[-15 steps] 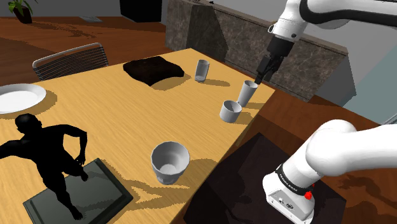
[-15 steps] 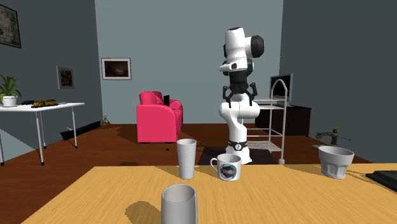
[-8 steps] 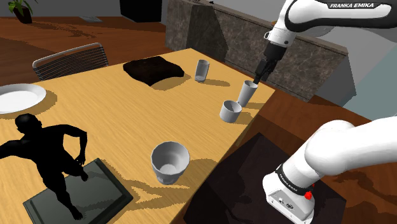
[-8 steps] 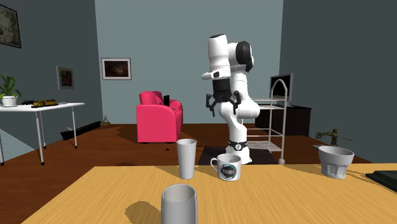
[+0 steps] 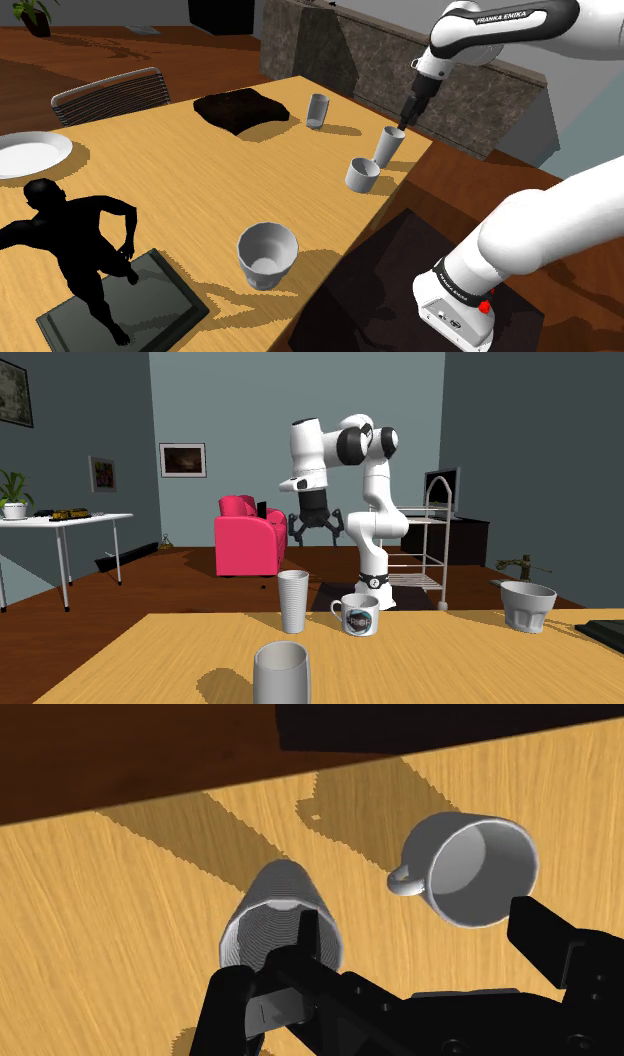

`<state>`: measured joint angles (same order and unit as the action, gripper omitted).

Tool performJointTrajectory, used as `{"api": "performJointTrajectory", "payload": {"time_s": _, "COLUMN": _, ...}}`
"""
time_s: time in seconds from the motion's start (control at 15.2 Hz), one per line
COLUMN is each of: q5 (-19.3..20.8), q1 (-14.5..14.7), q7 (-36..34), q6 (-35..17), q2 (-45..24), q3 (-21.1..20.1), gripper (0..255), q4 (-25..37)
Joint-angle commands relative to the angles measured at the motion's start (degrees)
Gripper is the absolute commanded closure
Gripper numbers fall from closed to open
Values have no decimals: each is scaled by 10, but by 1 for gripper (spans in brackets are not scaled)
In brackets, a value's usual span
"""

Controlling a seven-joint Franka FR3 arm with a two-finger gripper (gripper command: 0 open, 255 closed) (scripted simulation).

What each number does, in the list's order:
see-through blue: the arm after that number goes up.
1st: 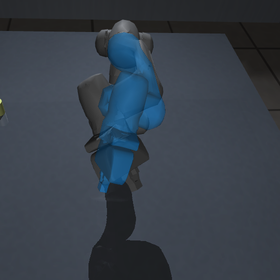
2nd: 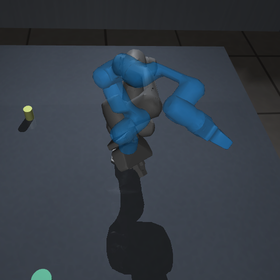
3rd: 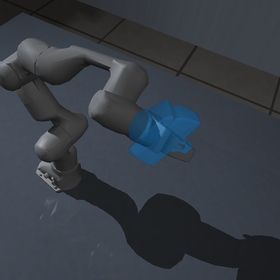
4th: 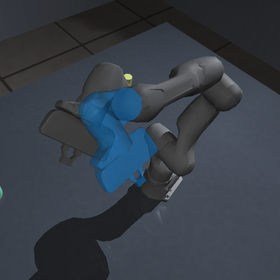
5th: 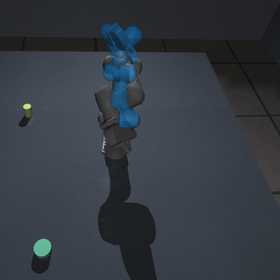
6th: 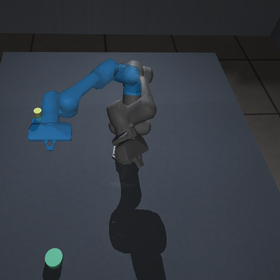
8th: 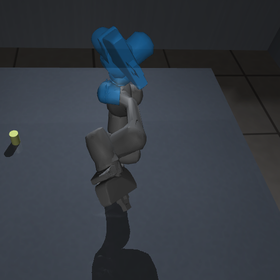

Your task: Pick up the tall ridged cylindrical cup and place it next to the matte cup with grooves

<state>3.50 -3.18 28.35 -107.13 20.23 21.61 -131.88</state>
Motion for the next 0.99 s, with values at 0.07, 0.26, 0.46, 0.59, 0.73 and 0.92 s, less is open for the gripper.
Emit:
{"api": "performJointTrajectory", "payload": {"time_s": 0.07, "q5": -11, "q1": 0, "q7": 45, "q6": -25, "q2": -63, "q3": 27, "gripper": 0, "q4": 34}}
{"api": "performJointTrajectory", "payload": {"time_s": 0.26, "q5": -30, "q1": -3, "q7": 94, "q6": -42, "q2": -129, "q3": 52, "gripper": 0, "q4": 77}}
{"api": "performJointTrajectory", "payload": {"time_s": 0.46, "q5": -58, "q1": -11, "q7": 146, "q6": -53, "q2": -198, "q3": 71, "gripper": 0, "q4": 127}}
{"api": "performJointTrajectory", "payload": {"time_s": 0.59, "q5": -67, "q1": -15, "q7": 158, "q6": -62, "q2": -216, "q3": 73, "gripper": 0, "q4": 134}}
{"api": "performJointTrajectory", "payload": {"time_s": 0.73, "q5": -70, "q1": -15, "q7": 160, "q6": -77, "q2": -221, "q3": 72, "gripper": 0, "q4": 122}}
{"api": "performJointTrajectory", "payload": {"time_s": 0.92, "q5": -74, "q1": -15, "q7": 163, "q6": -99, "q2": -228, "q3": 72, "gripper": 0, "q4": 106}}
